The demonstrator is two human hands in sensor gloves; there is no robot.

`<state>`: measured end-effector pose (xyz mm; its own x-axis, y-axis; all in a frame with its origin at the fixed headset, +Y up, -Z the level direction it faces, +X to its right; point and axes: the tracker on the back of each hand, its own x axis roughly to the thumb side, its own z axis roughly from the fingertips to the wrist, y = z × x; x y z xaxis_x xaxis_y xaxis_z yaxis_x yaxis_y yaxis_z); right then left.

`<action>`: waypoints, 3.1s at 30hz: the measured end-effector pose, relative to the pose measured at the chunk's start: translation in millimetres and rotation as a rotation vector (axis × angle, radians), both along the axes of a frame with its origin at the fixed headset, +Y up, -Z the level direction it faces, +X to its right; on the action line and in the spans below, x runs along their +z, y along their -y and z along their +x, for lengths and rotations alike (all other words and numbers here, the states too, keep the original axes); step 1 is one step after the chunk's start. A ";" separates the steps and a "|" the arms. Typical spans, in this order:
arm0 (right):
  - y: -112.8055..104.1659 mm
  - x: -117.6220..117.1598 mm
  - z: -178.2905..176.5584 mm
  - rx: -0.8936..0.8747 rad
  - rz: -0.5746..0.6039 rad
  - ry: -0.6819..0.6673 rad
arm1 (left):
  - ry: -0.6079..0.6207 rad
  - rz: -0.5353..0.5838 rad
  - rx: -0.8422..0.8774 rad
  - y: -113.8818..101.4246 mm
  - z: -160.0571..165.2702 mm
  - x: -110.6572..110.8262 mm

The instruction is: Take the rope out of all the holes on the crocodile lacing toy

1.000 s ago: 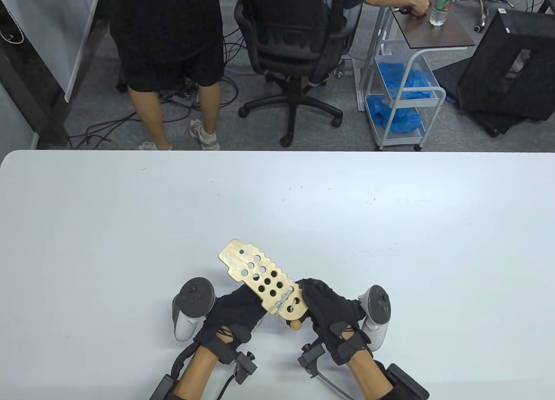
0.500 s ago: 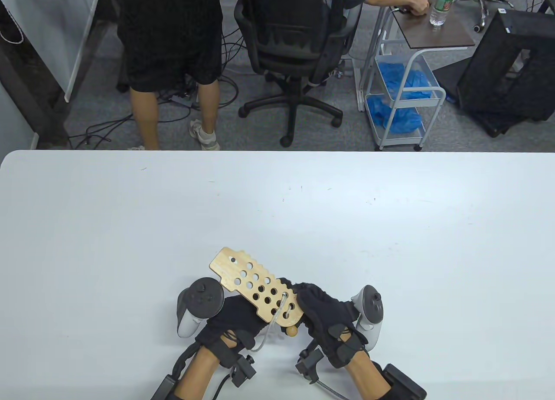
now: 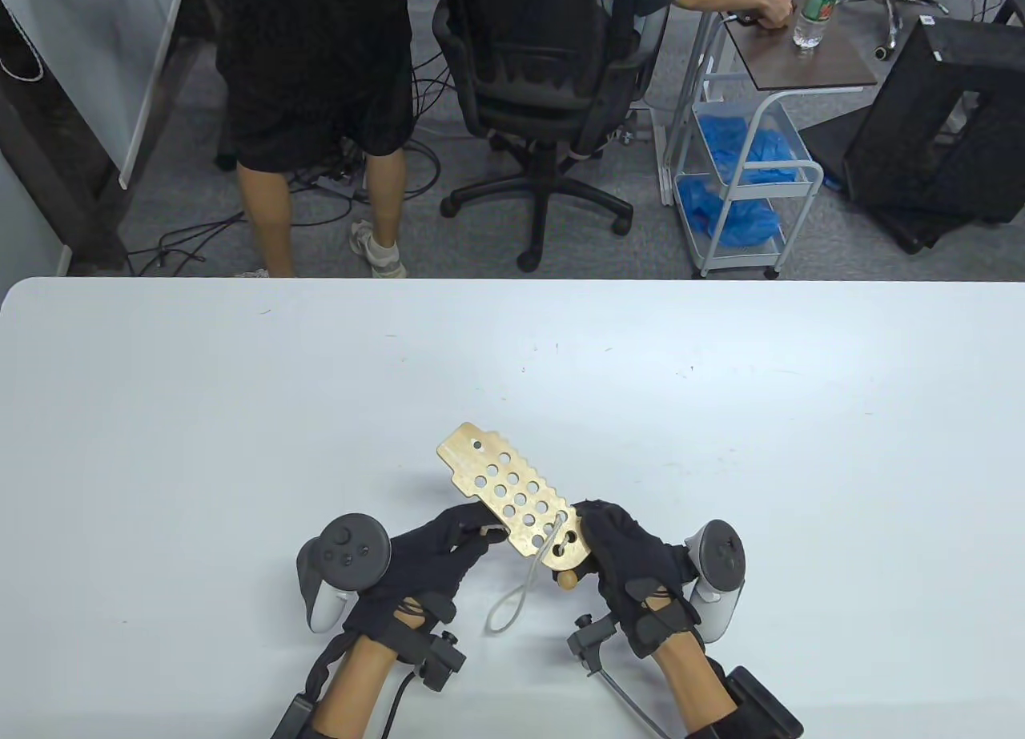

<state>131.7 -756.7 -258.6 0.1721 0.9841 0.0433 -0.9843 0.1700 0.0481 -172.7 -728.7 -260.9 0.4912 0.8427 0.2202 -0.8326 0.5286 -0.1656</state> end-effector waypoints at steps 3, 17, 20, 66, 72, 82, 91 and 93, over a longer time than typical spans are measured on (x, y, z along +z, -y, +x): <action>2.2 -1.1 5.2 0.022 -0.020 0.033 | -0.060 -0.001 0.000 0.5 -8.2 -1.0; 13.8 -6.4 36.2 -0.001 -0.122 0.191 | -0.226 -0.004 0.041 2.5 -45.7 -7.6; 15.6 -6.7 41.1 -0.014 -0.138 0.217 | -0.268 0.005 0.060 1.8 -52.1 -7.5; 33.8 -9.1 81.0 -0.469 -0.166 0.335 | -0.586 -0.100 0.354 16.5 -122.3 -1.7; 37.9 -8.2 85.0 -0.540 -0.167 0.359 | -0.624 -0.135 0.449 22.6 -132.4 1.1; 39.8 -5.7 92.7 -0.552 -0.154 0.417 | -0.786 -0.099 0.623 31.0 -146.6 12.3; 38.2 -4.7 94.9 -0.545 -0.153 0.434 | -0.899 -0.035 0.636 30.3 -154.2 20.5; 38.3 -5.0 94.9 -0.535 -0.155 0.431 | -0.892 -0.040 0.640 30.5 -152.8 19.9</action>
<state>226.5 -794.9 -263.6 0.6332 0.7696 0.0825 -0.6897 0.6094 -0.3910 -325.5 -759.2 -241.0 -0.0705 0.9971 -0.0298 -0.7798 -0.0365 0.6250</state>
